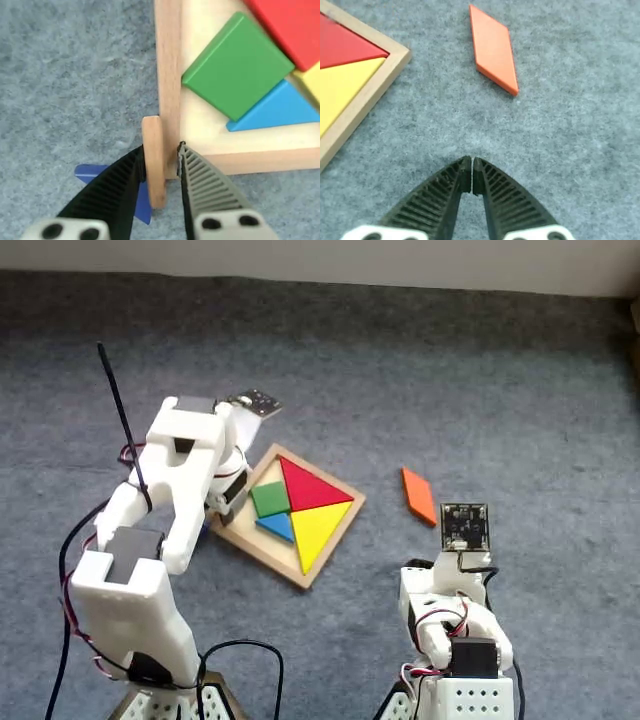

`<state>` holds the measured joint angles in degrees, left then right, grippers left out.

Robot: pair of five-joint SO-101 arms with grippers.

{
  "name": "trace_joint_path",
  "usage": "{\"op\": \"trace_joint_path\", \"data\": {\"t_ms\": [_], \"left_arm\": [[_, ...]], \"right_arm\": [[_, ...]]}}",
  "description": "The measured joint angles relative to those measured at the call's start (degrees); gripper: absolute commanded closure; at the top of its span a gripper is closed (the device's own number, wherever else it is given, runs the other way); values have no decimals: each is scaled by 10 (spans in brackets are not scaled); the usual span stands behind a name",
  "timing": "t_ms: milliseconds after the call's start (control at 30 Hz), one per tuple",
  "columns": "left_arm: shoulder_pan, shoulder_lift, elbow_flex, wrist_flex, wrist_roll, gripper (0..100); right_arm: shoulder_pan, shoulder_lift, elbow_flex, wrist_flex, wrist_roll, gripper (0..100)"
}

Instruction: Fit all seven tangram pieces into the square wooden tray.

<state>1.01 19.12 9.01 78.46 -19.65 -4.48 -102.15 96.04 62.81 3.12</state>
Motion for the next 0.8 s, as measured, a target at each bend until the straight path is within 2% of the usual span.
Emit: {"op": "trace_joint_path", "data": {"t_ms": [267, 433, 800], "left_arm": [[0, 0, -25, 15, -4, 891], [0, 0, -25, 18, -3, 789], [0, 0, -26, 18, -4, 875]], "right_arm": [[0, 0, 0, 0, 0, 972], [0, 0, 0, 0, 0, 972], [0, 0, 0, 0, 0, 972]]}}
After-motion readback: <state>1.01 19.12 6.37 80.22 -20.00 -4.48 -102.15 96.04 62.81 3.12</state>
